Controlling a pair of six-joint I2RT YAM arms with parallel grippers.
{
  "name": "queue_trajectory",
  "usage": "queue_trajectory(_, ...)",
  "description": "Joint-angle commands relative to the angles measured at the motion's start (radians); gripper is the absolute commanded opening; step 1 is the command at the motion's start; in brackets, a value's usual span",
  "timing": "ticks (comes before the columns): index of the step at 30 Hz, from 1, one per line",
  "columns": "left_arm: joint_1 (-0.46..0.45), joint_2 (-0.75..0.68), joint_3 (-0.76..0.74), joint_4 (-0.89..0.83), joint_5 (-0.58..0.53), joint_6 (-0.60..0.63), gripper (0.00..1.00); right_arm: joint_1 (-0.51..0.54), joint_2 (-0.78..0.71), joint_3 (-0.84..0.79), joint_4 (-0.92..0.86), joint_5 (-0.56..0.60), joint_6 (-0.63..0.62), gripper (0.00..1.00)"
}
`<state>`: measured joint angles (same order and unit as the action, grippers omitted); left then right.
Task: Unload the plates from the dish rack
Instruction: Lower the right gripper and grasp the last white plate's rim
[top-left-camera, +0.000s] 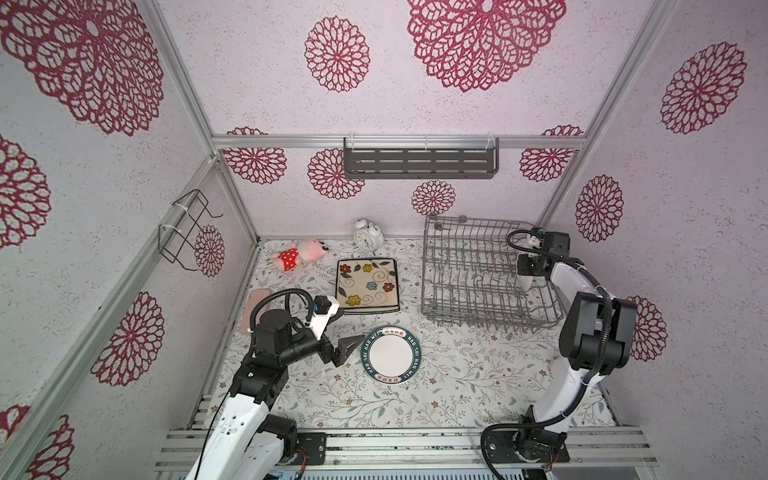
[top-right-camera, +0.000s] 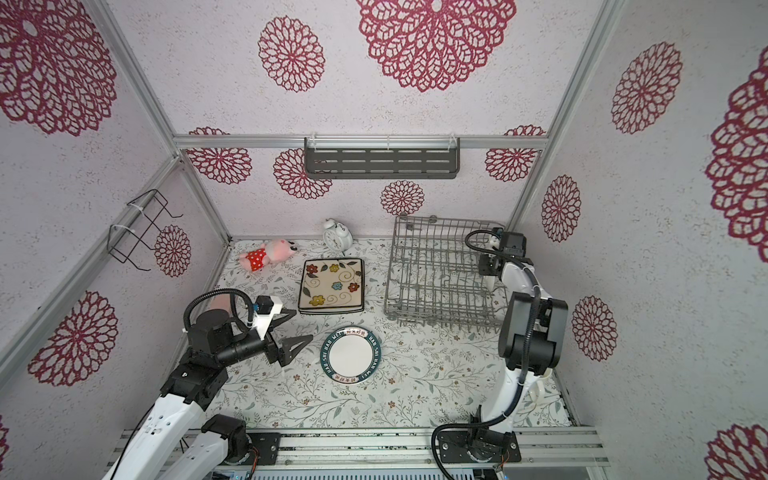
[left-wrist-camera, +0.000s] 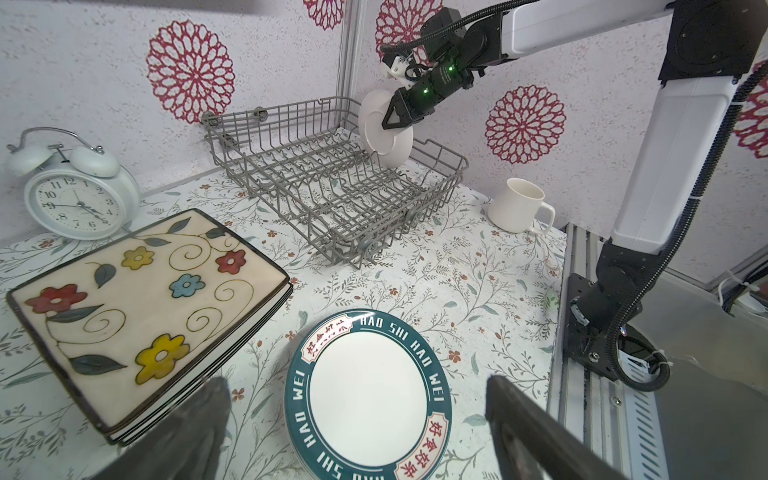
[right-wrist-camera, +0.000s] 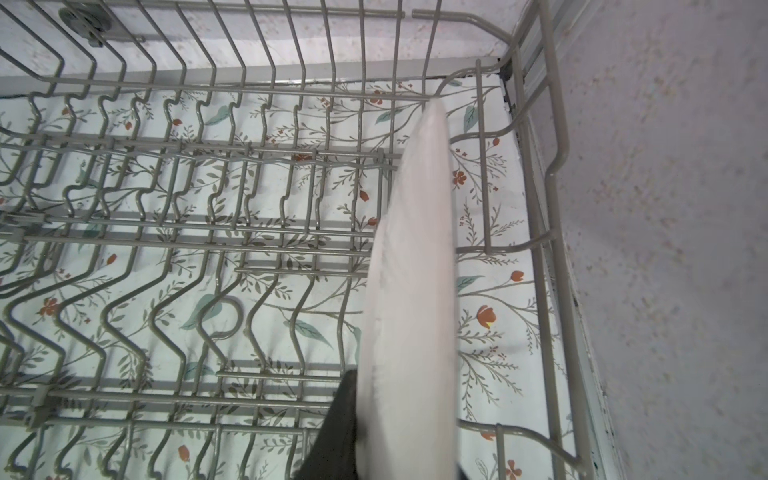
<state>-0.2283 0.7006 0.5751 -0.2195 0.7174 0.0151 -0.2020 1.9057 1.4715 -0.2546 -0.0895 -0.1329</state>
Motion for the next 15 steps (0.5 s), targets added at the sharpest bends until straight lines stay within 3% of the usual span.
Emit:
queue_trajectory(1,0.006,-0.005,0.023,0.022,0.013,0.020,0.97,0.003,0.010,0.033,-0.020,0.000,-0.005,0.13)
queue_trajectory(15,0.006,-0.014,0.023,0.021,0.018,0.019,0.97,0.018,-0.056,0.031,-0.029,0.001,-0.008,0.00)
